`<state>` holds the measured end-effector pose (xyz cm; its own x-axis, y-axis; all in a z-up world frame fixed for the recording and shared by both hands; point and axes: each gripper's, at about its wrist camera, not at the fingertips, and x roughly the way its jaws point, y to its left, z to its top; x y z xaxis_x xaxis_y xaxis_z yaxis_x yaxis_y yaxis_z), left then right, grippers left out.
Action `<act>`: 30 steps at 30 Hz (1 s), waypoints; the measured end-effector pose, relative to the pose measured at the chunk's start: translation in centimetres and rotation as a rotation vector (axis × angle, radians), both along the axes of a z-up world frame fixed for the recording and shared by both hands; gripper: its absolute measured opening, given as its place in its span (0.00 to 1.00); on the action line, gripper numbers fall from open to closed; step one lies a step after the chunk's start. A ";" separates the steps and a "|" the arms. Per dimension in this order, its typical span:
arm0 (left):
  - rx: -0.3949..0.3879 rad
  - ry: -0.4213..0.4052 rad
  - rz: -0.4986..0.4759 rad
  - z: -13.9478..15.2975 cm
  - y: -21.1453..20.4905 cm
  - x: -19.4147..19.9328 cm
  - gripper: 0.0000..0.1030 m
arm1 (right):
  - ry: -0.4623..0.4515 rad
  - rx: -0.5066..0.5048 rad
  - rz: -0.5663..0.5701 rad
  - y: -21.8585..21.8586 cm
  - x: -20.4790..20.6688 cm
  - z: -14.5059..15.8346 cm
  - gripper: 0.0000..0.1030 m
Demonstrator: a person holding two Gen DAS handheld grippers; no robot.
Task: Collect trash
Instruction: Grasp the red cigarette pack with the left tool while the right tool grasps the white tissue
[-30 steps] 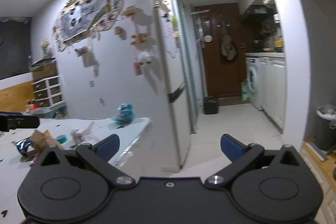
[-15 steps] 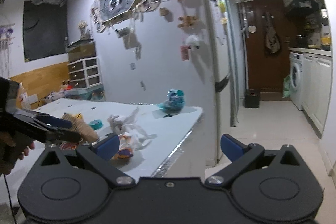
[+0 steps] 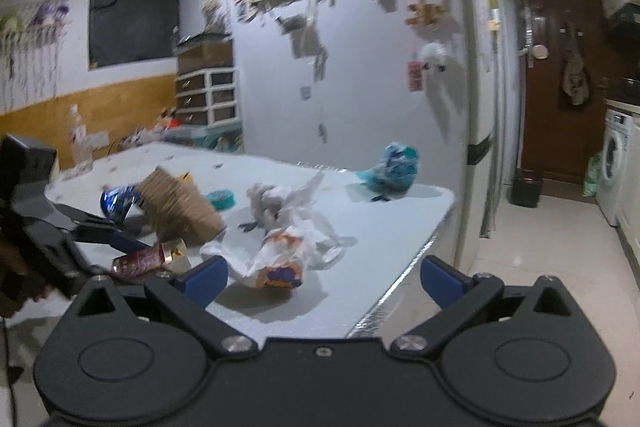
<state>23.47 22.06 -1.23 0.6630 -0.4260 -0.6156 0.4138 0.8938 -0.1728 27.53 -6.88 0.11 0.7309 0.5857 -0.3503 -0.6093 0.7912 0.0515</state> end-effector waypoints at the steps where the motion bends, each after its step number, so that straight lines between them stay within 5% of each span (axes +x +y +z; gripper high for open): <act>1: 0.002 0.004 -0.005 -0.2 -0.3 -0.5 1.00 | 0.004 -0.008 0.012 0.4 0.2 -0.1 1.00; 16: -0.071 0.029 0.242 -0.2 -1.1 -1.1 0.99 | 0.067 -0.169 0.125 9.3 4.9 -1.5 0.99; 24: -0.035 0.032 0.285 0.0 -2.4 -0.5 0.89 | 0.139 -0.151 0.064 8.6 5.3 -2.1 0.49; 30: 0.014 0.023 0.341 0.1 -3.0 -0.4 0.77 | 0.139 -0.134 0.053 6.7 4.1 -1.6 0.39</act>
